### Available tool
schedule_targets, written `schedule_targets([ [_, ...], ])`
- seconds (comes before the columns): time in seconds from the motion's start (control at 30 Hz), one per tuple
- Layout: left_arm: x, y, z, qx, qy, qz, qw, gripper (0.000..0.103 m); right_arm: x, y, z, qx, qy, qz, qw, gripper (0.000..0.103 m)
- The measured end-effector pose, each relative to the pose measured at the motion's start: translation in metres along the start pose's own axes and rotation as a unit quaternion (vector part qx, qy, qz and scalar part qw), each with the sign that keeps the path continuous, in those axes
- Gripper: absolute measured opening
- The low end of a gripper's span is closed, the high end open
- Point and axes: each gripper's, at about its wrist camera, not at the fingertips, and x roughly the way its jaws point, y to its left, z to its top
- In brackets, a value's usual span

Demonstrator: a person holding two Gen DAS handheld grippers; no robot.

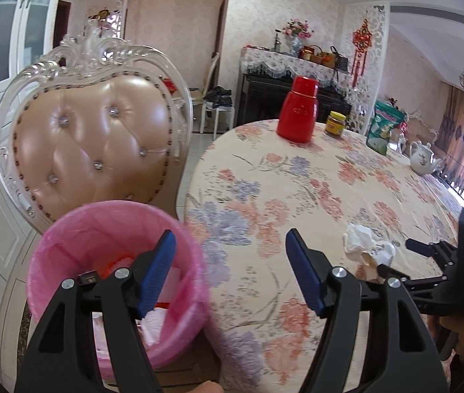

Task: Collect trash
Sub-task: 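Move both open tools back to the table toward the paper wrapper and tissue, then grasp the white printed paper wrapper with the right tool while the left tool grasps a white tissue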

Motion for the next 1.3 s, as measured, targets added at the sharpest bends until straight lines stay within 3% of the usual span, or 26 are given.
schedule_targets([
  [0.43,0.045,-0.05,-0.006,0.03,0.038,-0.038,0.9981,0.07,0.03,-0.016,-0.008,0.006,0.033,0.026,0.999,0.083],
  [0.57,0.06,-0.061,-0.006,0.033,0.048,-0.052,0.997,0.07,0.034,-0.02,-0.007,0.012,0.04,0.046,0.998,0.062],
  [0.73,0.079,-0.072,-0.007,0.036,0.061,-0.069,0.9951,0.07,0.031,-0.022,-0.007,0.013,0.036,0.056,0.998,0.06],
  [1.07,0.116,-0.099,-0.007,0.05,0.077,-0.112,0.9895,0.07,0.01,-0.042,-0.002,0.037,0.007,0.034,0.999,0.059],
  [1.3,0.144,-0.129,-0.009,0.072,0.094,-0.172,0.978,0.068,0.002,-0.064,0.001,0.074,-0.006,0.01,0.997,0.059],
])
